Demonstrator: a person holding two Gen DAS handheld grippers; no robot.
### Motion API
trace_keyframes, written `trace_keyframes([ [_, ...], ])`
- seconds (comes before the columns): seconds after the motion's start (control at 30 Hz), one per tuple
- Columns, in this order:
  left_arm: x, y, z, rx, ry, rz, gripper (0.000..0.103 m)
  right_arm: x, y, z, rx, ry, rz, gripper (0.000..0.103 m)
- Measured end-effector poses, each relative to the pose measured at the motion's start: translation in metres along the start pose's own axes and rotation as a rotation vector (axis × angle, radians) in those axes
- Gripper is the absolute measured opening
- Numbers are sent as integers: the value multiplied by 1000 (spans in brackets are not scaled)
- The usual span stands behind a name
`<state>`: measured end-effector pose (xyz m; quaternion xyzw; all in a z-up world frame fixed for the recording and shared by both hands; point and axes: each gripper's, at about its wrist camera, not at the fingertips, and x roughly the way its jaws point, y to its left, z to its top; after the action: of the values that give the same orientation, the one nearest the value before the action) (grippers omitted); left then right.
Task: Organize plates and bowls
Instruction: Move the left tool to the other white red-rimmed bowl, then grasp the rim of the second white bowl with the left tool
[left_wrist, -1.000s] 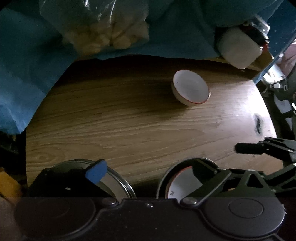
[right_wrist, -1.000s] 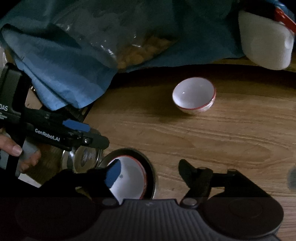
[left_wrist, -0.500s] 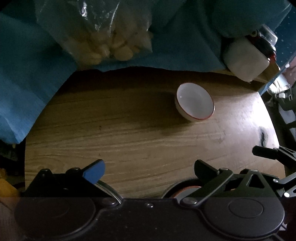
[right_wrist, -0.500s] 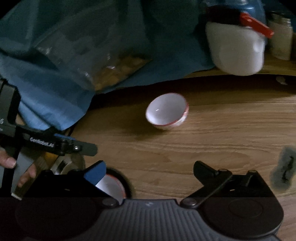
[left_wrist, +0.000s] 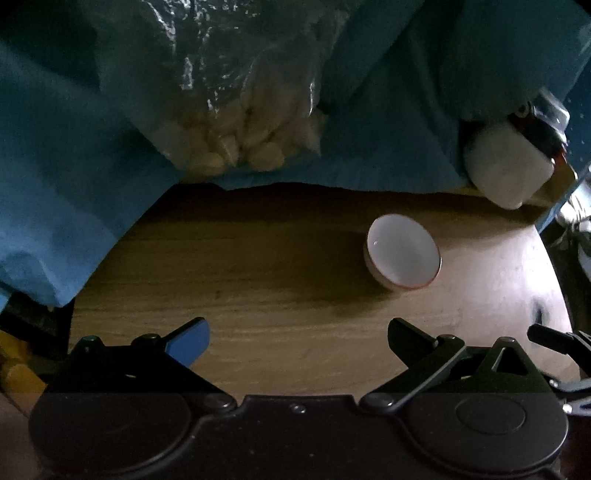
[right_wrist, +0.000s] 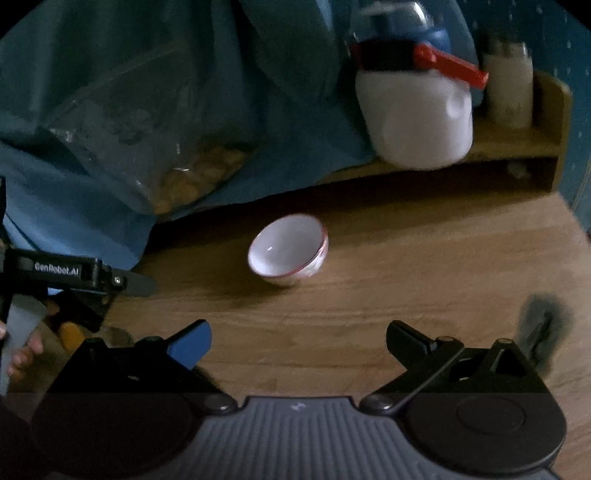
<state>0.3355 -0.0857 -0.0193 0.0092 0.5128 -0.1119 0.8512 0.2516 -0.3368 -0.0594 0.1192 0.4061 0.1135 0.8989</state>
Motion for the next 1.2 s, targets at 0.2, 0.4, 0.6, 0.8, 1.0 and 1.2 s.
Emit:
trace_keyframes([
  [0.2, 6, -21, 8, 22, -21, 61, 102, 1, -4, 9, -57, -68, -30, 103],
  [0.4, 11, -41, 13, 17, -65, 120, 102, 9, -19, 8, -79, -105, -39, 103],
  [0.6, 14, -49, 14, -14, -87, 144, 102, 21, -35, 5, -58, -88, -3, 103],
  [0.8, 26, -52, 10, -92, -78, 184, 102, 33, -43, 6, -103, -70, 34, 103],
  [1.0, 34, -54, 16, -131, -88, 190, 102, 43, -51, 15, -106, -78, 53, 103],
  [1.2, 50, -54, 22, -160, -75, 184, 102, 61, -60, 28, -45, -92, 68, 103],
])
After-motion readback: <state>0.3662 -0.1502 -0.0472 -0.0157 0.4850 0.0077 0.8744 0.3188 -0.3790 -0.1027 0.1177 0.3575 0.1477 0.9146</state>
